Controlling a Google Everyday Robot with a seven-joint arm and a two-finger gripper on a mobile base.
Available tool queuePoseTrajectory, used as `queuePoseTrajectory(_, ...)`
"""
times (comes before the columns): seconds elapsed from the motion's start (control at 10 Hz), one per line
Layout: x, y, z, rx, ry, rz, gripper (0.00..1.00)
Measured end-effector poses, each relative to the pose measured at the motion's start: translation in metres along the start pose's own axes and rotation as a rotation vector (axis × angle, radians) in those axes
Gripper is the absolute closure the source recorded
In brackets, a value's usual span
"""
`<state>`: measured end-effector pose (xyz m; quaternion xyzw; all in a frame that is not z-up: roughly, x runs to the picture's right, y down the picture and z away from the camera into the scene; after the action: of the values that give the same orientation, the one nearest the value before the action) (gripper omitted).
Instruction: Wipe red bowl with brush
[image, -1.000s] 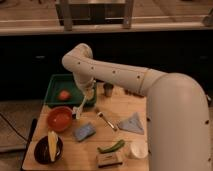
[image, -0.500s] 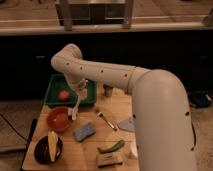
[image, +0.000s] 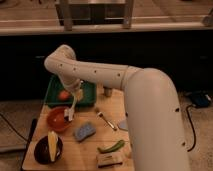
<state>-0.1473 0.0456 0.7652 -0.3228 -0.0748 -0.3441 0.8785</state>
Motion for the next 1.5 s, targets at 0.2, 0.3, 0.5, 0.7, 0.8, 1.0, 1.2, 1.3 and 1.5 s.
queuePoseTrajectory(0.2, -0.011, -0.007, 0.003, 0.008, -0.027, 0.006, 1.00)
queuePoseTrajectory(0.3, -0.018, -0.010, 0.005, 0.015, -0.041, 0.012, 1.00)
queuePoseTrajectory(0.5, -0.028, -0.017, 0.010, 0.032, -0.071, 0.034, 1.00)
queuePoseTrajectory(0.7, -0.028, -0.019, 0.016, 0.045, -0.098, 0.064, 1.00)
queuePoseTrajectory(0.8, -0.028, -0.019, 0.019, 0.051, -0.109, 0.079, 1.00)
queuePoseTrajectory(1.0, -0.023, -0.019, 0.022, 0.057, -0.120, 0.107, 1.00)
queuePoseTrajectory(1.2, -0.016, -0.017, 0.027, 0.053, -0.124, 0.130, 1.00)
queuePoseTrajectory(1.3, -0.013, -0.016, 0.029, 0.050, -0.125, 0.137, 1.00)
queuePoseTrajectory(1.5, -0.006, -0.014, 0.033, 0.045, -0.125, 0.155, 1.00)
